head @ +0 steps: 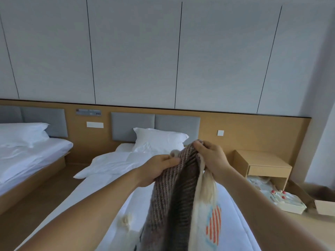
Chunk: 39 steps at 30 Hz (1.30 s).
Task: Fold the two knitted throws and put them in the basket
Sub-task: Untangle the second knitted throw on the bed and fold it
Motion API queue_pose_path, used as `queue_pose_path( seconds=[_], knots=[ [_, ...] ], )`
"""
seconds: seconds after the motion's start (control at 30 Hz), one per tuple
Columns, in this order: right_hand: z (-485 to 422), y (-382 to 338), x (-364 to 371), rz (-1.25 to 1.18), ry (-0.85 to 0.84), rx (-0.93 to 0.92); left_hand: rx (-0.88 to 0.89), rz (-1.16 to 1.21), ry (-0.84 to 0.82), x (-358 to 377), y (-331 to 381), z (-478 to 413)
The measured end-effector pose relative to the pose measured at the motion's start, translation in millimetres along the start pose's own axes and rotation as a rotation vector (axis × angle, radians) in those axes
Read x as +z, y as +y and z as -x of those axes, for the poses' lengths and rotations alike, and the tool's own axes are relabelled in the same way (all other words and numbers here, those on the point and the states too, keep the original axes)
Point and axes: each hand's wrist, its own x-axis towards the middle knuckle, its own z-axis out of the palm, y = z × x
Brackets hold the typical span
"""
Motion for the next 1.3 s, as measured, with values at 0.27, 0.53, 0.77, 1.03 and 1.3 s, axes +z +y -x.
queue_pose_path(
  seconds=[0.27,0.53,0.77,1.03,1.3],
  knots=[
    [-22,-14,-29,-0.157,0.336,-0.071,-0.169,0.010,0.039,-19,-36,18],
    [-10,2,-33,0.246,0.257,-0.099,0.066,0.102,0.173,-22,24,3],
    [17,10,5,0.418,-0.211,-0.146,0.159,-0.188,-0.017,19,65,-15],
    [-1,11,-26,-0.041,-0.021,0.030,-0.078,-0.219,-0.175,-5,31,-5],
    [-20,5,-37,-0.220,0.008,0.069,-0.064,0.077,-0.074,-20,2,2]
  ],
)
